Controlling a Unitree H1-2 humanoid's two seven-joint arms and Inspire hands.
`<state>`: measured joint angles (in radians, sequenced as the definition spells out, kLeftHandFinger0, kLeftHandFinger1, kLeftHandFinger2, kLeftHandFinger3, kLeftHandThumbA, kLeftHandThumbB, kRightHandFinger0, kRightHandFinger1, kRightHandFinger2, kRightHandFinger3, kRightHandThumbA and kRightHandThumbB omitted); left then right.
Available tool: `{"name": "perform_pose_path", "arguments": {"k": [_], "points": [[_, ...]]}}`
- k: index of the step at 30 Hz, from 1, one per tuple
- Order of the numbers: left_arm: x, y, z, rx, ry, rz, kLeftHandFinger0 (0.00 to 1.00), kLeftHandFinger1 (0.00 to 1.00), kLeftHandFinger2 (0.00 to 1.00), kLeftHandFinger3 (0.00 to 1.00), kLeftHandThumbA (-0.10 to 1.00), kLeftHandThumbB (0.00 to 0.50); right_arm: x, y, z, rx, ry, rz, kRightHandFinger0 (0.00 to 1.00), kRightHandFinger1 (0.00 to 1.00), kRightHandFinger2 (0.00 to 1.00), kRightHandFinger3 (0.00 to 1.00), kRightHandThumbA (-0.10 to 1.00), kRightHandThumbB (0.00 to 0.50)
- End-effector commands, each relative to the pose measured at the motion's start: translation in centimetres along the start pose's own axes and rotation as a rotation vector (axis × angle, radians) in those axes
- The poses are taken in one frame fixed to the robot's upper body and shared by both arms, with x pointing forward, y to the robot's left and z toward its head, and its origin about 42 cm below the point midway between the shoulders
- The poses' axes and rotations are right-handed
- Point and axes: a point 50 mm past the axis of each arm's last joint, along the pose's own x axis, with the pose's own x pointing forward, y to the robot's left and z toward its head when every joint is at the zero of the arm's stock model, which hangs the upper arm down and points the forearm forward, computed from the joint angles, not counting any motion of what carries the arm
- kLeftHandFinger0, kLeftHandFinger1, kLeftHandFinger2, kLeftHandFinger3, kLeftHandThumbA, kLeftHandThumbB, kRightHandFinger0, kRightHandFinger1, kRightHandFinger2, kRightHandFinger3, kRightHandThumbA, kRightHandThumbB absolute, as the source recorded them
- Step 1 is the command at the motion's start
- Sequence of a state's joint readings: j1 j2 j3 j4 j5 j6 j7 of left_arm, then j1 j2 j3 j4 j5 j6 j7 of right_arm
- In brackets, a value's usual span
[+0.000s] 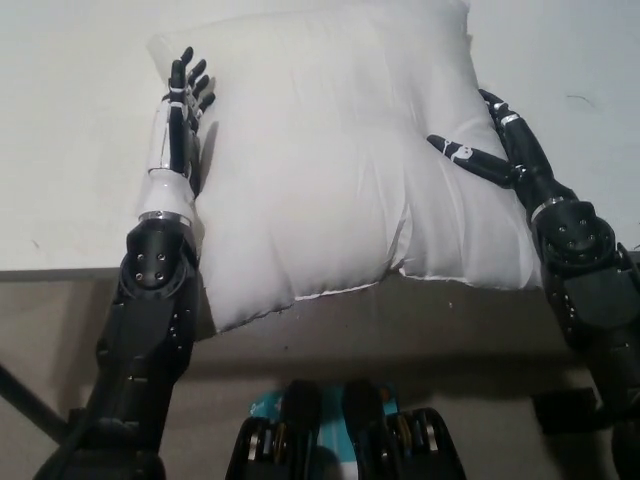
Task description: The robot uses both hands to lift the pillow and then drops it on the table
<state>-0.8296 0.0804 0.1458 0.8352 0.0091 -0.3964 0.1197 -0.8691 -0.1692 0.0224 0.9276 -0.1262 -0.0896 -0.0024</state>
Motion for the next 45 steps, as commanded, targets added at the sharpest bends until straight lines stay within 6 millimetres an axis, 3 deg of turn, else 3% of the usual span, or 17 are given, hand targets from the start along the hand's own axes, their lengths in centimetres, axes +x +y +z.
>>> {"name": "perform_pose_path", "arguments": {"k": [1,2,3,5,9,13,16,17,19,22,24,28,30,32,36,45], "points": [[1.3,0.7,2.7,0.049,-0.091,-0.008,1.0,1.0,1.0,1.0,1.0,0.112,-0.3,-0.5,-0.4,-0.011,-0.003,-0.021,1.0,1.0,1.0,1.0,1.0,0.314],[1.3,0.7,2.7,0.049,-0.091,-0.009,1.0,1.0,1.0,1.0,1.0,0.112,-0.3,-0.5,-0.4,-0.011,-0.003,-0.021,1.0,1.0,1.0,1.0,1.0,0.314],[1.6,1.2,3.9,0.075,-0.142,-0.02,1.0,1.0,1.0,1.0,1.0,0.077,-0.4,-0.4,-0.6,-0.013,0.0,-0.019,1.0,1.0,1.0,1.0,1.0,0.31],[2.0,1.4,4.7,0.098,-0.162,-0.021,1.0,1.0,1.0,1.0,1.0,0.08,-0.4,-0.5,-0.7,-0.013,0.003,-0.022,1.0,1.0,1.0,1.0,1.0,0.312],[2.6,1.8,6.7,0.131,-0.209,-0.022,1.0,1.0,1.0,1.0,1.0,0.131,-0.3,-0.7,-0.8,-0.026,0.004,-0.023,1.0,1.0,1.0,1.0,1.0,0.323],[2.8,2.1,6.9,0.126,-0.208,-0.013,1.0,1.0,1.0,1.0,1.0,0.146,-0.1,-0.6,-0.6,-0.017,-0.002,-0.02,1.0,1.0,1.0,1.0,1.0,0.322],[2.3,1.7,5.6,0.129,-0.163,-0.002,1.0,1.0,1.0,1.0,1.0,0.118,-0.1,-0.6,-0.5,-0.017,-0.009,-0.02,1.0,1.0,1.0,1.0,1.0,0.31],[2.0,1.5,5.1,0.115,-0.156,0.0,1.0,1.0,1.0,1.0,1.0,0.076,-0.1,-0.7,-0.5,-0.019,-0.007,-0.02,1.0,1.0,1.0,1.0,1.0,0.312],[0.7,0.7,2.7,0.106,-0.094,-0.007,1.0,1.0,1.0,1.0,1.0,0.131,0.0,-0.6,-0.4,-0.02,0.004,-0.019,1.0,1.0,1.0,1.0,1.0,0.326],[-0.3,0.2,1.0,0.136,-0.053,-0.005,1.0,1.0,1.0,1.0,1.0,0.142,0.0,-0.6,-0.6,-0.012,0.001,-0.014,1.0,1.0,1.0,1.0,1.0,0.341],[-1.3,-0.3,-1.0,0.139,-0.002,-0.01,1.0,1.0,1.0,1.0,1.0,0.088,-0.2,-0.7,-0.7,-0.007,-0.004,-0.014,1.0,1.0,1.0,1.0,1.0,0.319],[-2.5,-0.3,-3.4,0.164,0.055,-0.013,1.0,1.0,1.0,1.0,1.0,0.064,-0.5,-0.8,-1.1,0.001,-0.009,-0.018,1.0,1.0,1.0,1.0,1.0,0.3],[-2.6,-0.4,-3.9,0.163,0.072,-0.011,1.0,1.0,1.0,1.0,1.0,0.085,-0.4,-1.0,-1.2,0.004,-0.016,-0.023,1.0,1.0,1.0,1.0,1.0,0.309],[-2.8,-0.7,-4.6,0.155,0.101,-0.015,1.0,1.0,1.0,1.0,1.0,0.055,-0.4,-1.3,-1.2,0.001,-0.019,-0.027,1.0,1.0,1.0,1.0,1.0,0.332],[-3.0,-1.0,-5.1,0.157,0.123,-0.018,1.0,1.0,1.0,1.0,1.0,0.05,-0.5,-1.2,-1.2,0.023,-0.023,-0.024,1.0,1.0,1.0,1.0,1.0,0.31],[-3.3,-1.1,-5.8,0.167,0.159,-0.013,1.0,1.0,1.0,1.0,1.0,0.083,-0.6,-1.2,-1.8,0.01,-0.005,-0.028,1.0,1.0,1.0,1.0,1.0,0.328]]}}
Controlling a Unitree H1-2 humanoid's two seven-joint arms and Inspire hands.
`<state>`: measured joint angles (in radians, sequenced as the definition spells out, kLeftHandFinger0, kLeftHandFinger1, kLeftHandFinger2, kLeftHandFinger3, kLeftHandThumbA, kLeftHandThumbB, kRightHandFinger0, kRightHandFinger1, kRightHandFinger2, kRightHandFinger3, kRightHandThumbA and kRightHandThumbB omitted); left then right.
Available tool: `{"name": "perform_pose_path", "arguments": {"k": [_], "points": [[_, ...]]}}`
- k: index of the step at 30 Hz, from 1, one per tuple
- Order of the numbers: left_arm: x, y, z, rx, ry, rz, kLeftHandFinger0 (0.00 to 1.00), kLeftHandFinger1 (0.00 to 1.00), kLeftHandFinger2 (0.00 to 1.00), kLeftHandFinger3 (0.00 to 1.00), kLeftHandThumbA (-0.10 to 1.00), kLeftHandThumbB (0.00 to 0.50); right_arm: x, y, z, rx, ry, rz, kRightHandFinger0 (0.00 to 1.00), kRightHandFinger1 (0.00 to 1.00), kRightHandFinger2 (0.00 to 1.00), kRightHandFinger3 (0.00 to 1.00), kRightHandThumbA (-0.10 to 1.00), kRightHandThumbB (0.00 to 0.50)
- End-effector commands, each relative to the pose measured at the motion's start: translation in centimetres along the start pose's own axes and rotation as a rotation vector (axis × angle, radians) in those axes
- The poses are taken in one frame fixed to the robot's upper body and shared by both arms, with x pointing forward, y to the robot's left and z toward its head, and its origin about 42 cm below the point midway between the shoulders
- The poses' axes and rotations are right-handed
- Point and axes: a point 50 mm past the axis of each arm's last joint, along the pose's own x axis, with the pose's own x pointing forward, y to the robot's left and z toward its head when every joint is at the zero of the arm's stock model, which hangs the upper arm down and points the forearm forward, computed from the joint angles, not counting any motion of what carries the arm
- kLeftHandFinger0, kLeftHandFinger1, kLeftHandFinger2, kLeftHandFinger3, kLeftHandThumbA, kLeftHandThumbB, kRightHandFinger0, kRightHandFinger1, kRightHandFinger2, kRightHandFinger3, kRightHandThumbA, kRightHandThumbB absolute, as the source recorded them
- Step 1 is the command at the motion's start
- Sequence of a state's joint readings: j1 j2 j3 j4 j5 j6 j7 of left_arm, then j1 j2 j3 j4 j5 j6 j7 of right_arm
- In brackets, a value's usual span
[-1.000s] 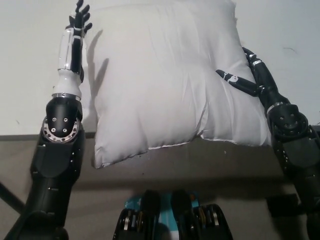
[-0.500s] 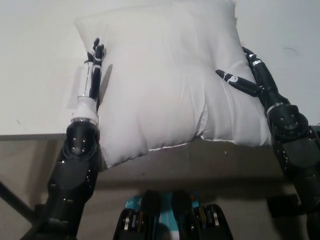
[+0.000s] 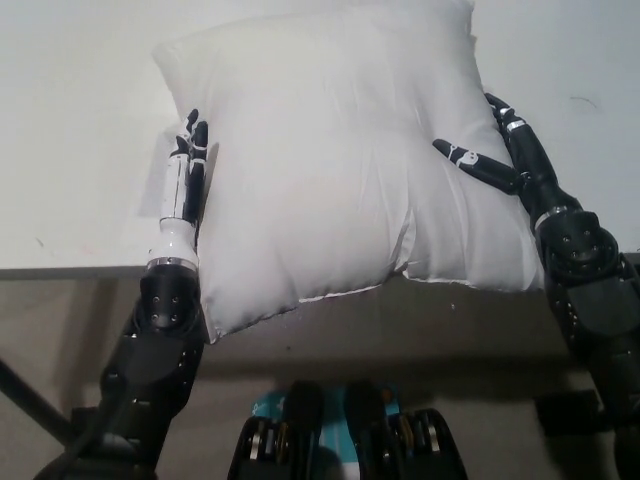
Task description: The robot uses both hands to lift the pillow and then drops it on the table
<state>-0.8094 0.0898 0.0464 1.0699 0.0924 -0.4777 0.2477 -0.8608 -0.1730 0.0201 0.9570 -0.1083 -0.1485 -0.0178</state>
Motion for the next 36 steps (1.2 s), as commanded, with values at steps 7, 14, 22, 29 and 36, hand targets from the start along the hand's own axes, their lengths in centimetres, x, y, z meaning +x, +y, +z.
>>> {"name": "perform_pose_path", "arguments": {"k": [7,14,22,29,36], "points": [[0.6,-3.7,1.3,-0.127,0.029,-0.05,1.0,1.0,1.0,1.0,1.0,0.003,-0.4,0.8,-1.1,0.023,0.013,0.01,1.0,1.0,1.0,1.0,1.0,0.281],[0.9,-8.3,3.3,-0.218,0.043,-0.109,1.0,1.0,1.0,1.0,1.0,0.093,-0.9,5.0,-0.9,0.174,0.041,0.053,1.0,1.0,1.0,1.0,1.0,0.383],[-1.0,-13.8,3.8,-0.358,0.121,-0.146,1.0,1.0,1.0,1.0,1.0,0.077,-2.2,10.7,-1.4,0.294,0.053,0.07,1.0,1.0,1.0,1.0,1.0,0.4],[-1.2,-14.2,3.7,-0.337,0.176,0.006,0.66,0.37,0.45,0.43,0.33,0.0,-2.2,10.7,-0.9,0.303,0.021,-0.094,0.28,0.3,0.43,0.49,0.94,0.089],[-0.8,-14.2,3.7,-0.39,0.215,-0.096,0.0,0.24,0.48,0.41,-0.07,0.0,-1.5,9.4,-0.1,0.361,0.057,-0.124,0.0,0.0,0.28,0.31,0.54,0.0]]}}
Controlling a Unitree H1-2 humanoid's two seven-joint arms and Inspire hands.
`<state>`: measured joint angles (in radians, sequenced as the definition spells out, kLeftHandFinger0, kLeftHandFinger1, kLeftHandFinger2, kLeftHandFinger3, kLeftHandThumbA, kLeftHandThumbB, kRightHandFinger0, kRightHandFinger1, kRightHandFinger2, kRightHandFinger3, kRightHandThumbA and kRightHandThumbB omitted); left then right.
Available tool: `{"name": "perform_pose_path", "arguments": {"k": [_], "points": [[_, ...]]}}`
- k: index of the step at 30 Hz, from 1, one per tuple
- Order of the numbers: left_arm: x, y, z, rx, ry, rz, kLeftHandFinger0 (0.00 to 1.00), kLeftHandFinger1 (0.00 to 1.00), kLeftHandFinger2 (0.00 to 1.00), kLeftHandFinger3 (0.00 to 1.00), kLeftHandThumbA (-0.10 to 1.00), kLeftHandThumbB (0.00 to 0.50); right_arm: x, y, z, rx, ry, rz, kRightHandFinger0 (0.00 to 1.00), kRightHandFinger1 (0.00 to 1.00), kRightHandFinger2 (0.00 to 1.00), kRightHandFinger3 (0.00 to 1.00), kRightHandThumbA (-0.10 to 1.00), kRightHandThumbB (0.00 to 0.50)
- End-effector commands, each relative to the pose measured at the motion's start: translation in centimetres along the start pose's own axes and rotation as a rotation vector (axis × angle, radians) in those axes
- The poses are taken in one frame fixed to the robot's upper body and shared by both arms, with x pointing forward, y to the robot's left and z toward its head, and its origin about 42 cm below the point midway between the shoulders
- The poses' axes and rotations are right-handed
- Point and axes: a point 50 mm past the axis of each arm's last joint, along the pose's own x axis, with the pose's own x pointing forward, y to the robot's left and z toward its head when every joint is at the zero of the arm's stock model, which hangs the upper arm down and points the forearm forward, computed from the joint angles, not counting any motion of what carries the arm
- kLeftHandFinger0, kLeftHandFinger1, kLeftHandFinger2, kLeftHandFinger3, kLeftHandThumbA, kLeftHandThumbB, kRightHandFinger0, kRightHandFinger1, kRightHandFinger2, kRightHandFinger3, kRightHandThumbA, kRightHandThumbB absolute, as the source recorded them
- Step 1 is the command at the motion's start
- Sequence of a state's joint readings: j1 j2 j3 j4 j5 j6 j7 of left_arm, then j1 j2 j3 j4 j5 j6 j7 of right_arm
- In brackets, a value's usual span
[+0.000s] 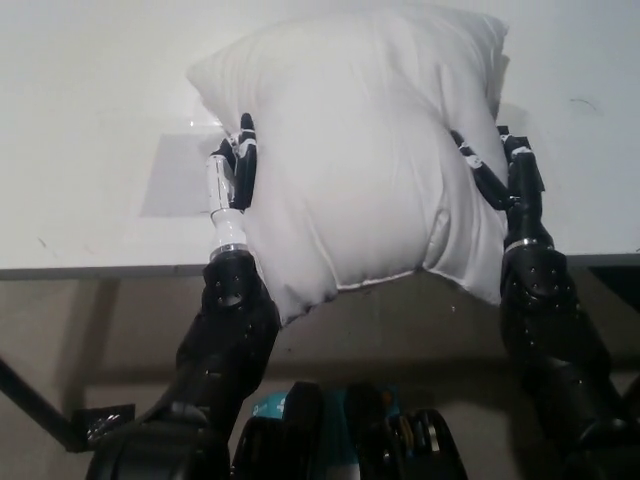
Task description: The robot uses both hands to lift the pillow and then drops it on the table
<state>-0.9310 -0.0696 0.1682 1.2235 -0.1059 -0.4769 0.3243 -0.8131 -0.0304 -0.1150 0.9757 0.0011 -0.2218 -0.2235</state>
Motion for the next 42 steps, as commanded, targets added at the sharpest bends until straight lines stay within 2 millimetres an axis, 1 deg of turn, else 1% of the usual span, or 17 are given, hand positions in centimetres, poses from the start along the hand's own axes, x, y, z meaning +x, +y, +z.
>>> {"name": "perform_pose_path", "arguments": {"k": [1,7,9,10,12,15,17,20,23,24,25,28,30,32,36,38,42], "points": [[-2.1,-6.9,-0.4,-0.036,0.102,-0.219,0.0,0.25,0.48,0.41,-0.07,0.0,-0.9,4.9,0.4,0.045,0.043,0.094,0.0,0.0,0.28,0.3,0.55,0.0],[-1.4,-8.4,2.0,-0.05,0.024,-0.256,0.03,0.32,0.53,0.48,-0.03,0.0,0.1,4.2,2.0,-0.04,-0.029,0.091,0.0,0.05,0.27,0.28,0.8,0.0],[-1.0,-9.2,3.3,-0.056,-0.006,-0.266,0.03,0.33,0.53,0.51,-0.03,0.0,0.5,3.8,3.0,-0.044,-0.049,0.087,0.02,0.15,0.36,0.3,0.89,0.0],[-0.3,-10.1,5.4,-0.062,-0.035,-0.272,0.02,0.33,0.53,0.5,-0.01,0.0,1.1,3.7,4.5,-0.015,-0.085,0.081,0.1,0.27,0.44,0.34,0.87,0.0],[0.1,-11.1,7.2,-0.06,-0.065,-0.289,0.01,0.33,0.52,0.51,0.03,0.0,1.5,3.4,5.8,-0.002,-0.119,0.076,0.12,0.3,0.46,0.33,0.87,0.0],[0.4,-12.2,9.6,-0.077,-0.114,-0.311,0.06,0.36,0.54,0.52,0.06,0.0,2.0,3.3,7.8,0.007,-0.162,0.072,0.04,0.22,0.38,0.25,0.93,0.0],[0.8,-13.9,13.3,-0.086,-0.187,-0.329,0.07,0.37,0.54,0.52,0.12,0.0,2.5,3.1,11.5,0.019,-0.223,0.06,0.0,0.21,0.41,0.27,0.99,0.008],[1.0,-15.5,16.7,-0.11,-0.248,-0.359,0.01,0.32,0.49,0.47,0.15,0.0,2.7,2.9,14.8,0.05,-0.289,0.042,0.13,0.42,0.57,0.33,0.97,0.016],[1.0,-16.7,19.4,-0.114,-0.295,-0.381,0.01,0.31,0.49,0.47,0.16,0.0,2.6,2.6,17.4,0.031,-0.358,0.044,0.13,0.37,0.52,0.34,1.0,0.021],[1.0,-17.1,20.6,-0.103,-0.325,-0.391,0.02,0.32,0.5,0.48,0.15,0.0,2.5,2.6,18.0,0.04,-0.369,0.051,0.12,0.35,0.5,0.39,1.0,0.086],[0.9,-17.4,21.5,-0.095,-0.349,-0.393,0.0,0.29,0.47,0.47,0.12,0.0,2.4,2.5,19.3,0.082,-0.407,0.061,0.05,0.25,0.42,0.43,0.99,0.025],[0.7,-18.0,23.5,-0.101,-0.405,-0.4,0.0,0.22,0.42,0.46,0.08,0.0,2.1,2.4,22.4,0.112,-0.49,0.072,0.0,0.03,0.24,0.44,1.0,0.03],[0.6,-18.1,24.4,-0.11,-0.426,-0.4,0.03,0.26,0.45,0.47,0.09,0.0,1.9,2.3,23.9,0.093,-0.524,0.061,0.0,0.0,0.19,0.4,1.0,0.045],[0.5,-18.3,25.4,-0.115,-0.448,-0.395,0.03,0.27,0.44,0.43,0.11,0.0,1.5,2.2,25.6,0.097,-0.55,0.063,0.0,0.0,0.19,0.42,1.0,0.029],[0.4,-18.5,26.9,-0.113,-0.482,-0.404,0.04,0.26,0.41,0.4,0.11,0.0,0.5,1.7,28.0,0.083,-0.626,0.059,0.02,0.18,0.39,0.56,1.0,0.037],[0.3,-18.5,27.4,-0.118,-0.503,-0.414,0.03,0.29,0.45,0.44,0.04,0.0,-0.1,1.6,28.8,0.076,-0.647,0.06,0.0,0.16,0.38,0.62,1.0,0.081],[0.3,-18.4,27.8,-0.105,-0.518,-0.413,0.0,0.29,0.43,0.45,0.04,0.0,-0.8,1.9,30.1,0.097,-0.663,0.073,0.0,0.1,0.34,0.58,1.0,0.067]]}}
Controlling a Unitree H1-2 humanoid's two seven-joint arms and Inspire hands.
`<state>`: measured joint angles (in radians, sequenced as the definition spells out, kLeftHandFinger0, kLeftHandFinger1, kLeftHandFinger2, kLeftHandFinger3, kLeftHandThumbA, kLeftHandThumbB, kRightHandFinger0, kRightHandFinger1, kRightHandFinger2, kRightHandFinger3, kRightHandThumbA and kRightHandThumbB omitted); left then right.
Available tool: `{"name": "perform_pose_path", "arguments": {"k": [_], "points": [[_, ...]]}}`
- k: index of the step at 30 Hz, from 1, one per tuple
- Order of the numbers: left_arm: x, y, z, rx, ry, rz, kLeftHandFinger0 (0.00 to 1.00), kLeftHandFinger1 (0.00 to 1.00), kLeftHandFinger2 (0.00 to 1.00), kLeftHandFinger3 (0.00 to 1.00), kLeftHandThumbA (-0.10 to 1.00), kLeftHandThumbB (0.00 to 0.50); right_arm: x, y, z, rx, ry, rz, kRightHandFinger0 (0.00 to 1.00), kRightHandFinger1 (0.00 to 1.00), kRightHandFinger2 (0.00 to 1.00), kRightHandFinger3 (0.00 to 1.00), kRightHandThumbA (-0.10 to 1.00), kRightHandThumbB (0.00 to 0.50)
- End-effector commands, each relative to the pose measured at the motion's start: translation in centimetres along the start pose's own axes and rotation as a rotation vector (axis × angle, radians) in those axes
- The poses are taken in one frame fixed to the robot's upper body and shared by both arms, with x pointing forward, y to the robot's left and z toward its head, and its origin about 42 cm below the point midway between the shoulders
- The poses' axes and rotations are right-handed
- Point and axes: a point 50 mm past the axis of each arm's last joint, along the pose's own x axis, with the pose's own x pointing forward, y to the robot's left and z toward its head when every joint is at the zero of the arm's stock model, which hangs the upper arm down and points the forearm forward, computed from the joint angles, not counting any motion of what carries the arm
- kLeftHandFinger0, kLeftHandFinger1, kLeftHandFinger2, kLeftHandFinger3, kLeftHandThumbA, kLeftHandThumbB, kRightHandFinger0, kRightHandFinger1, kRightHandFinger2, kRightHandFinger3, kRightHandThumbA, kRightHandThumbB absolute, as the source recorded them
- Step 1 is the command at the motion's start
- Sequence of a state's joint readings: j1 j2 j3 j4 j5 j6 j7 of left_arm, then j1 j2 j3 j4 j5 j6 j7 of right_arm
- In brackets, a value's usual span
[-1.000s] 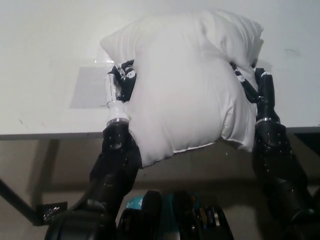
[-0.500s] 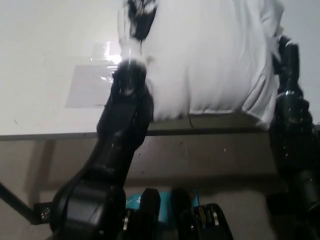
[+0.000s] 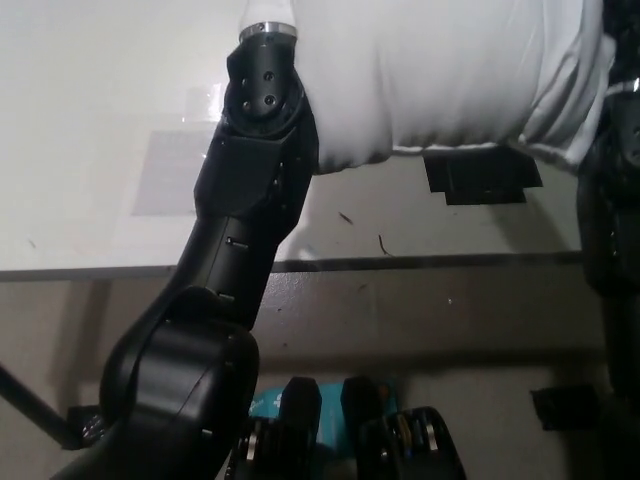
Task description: The robot uses both hands to lift the pillow and then drops it on the table
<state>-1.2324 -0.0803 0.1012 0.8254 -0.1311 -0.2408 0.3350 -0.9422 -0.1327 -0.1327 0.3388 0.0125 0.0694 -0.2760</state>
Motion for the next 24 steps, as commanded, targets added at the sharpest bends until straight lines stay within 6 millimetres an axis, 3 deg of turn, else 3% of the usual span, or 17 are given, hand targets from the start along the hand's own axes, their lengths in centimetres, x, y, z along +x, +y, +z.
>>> {"name": "perform_pose_path", "arguments": {"k": [1,5,9,10,12,13,14,15,18,19,21,24], "points": [[0.1,-8.1,4.7,-0.007,-0.105,-0.202,0.0,0.28,0.43,0.44,0.04,0.0,1.4,5.8,7.5,0.085,-0.173,0.151,0.0,0.1,0.34,0.58,1.0,0.064],[-0.2,-7.5,4.2,0.003,-0.101,-0.195,0.0,0.28,0.43,0.44,0.08,0.0,1.4,5.9,7.8,0.061,-0.198,0.164,0.0,0.1,0.35,0.59,1.0,0.077],[-0.7,-6.7,2.9,0.004,-0.076,-0.16,0.0,0.23,0.4,0.43,-0.02,0.0,1.1,5.6,7.0,0.038,-0.181,0.157,0.0,0.12,0.35,0.55,1.0,0.007],[-0.8,-6.5,2.8,-0.001,-0.073,-0.155,0.0,0.23,0.41,0.44,-0.03,0.0,1.1,5.6,6.7,0.043,-0.174,0.159,0.0,0.12,0.36,0.55,1.0,0.024],[-0.9,-6.3,2.4,-0.007,-0.062,-0.148,0.0,0.24,0.44,0.47,-0.02,0.0,1.1,5.5,6.1,0.043,-0.159,0.162,0.0,0.1,0.33,0.52,1.0,0.007],[-1.0,-6.1,2.1,-0.01,-0.06,-0.148,0.0,0.17,0.4,0.45,-0.08,0.0,1.2,5.4,5.8,0.043,-0.158,0.161,0.0,0.06,0.28,0.48,0.88,0.002],[-1.3,-5.7,1.4,-0.009,-0.042,-0.144,0.03,0.25,0.51,0.56,-0.07,0.0,1.2,5.2,5.0,0.034,-0.137,0.165,0.0,0.08,0.3,0.49,0.94,0.05],[-1.7,-5.1,0.5,-0.003,-0.017,-0.132,0.05,0.31,0.53,0.58,0.03,0.0,1.1,5.1,3.9,0.018,-0.113,0.166,0.0,0.04,0.25,0.43,1.0,0.058],[-3.2,-3.7,-2.0,-0.003,0.045,-0.099,0.15,0.37,0.57,0.56,0.13,0.0,0.1,4.9,1.1,-0.024,-0.049,0.192,0.0,0.02,0.25,0.44,1.0,0.061],[-3.4,-3.6,-2.3,-0.004,0.053,-0.095,0.15,0.4,0.6,0.59,0.14,0.0,-0.1,4.8,0.7,-0.031,-0.04,0.193,0.0,0.02,0.25,0.46,1.0,0.062],[-4.9,-1.9,-4.6,0.014,0.102,-0.058,0.06,0.44,0.68,0.63,0.14,0.0,-1.5,4.8,-2.2,-0.08,0.029,0.222,0.0,0.0,0.21,0.4,0.96,0.025],[-6.0,-0.2,-6.5,0.046,0.136,-0.005,0.06,0.43,0.68,0.64,0.1,0.0,-2.3,4.6,-4.7,-0.158,0.132,0.291,0.0,0.0,0.2,0.35,1.0,0.027]]}}
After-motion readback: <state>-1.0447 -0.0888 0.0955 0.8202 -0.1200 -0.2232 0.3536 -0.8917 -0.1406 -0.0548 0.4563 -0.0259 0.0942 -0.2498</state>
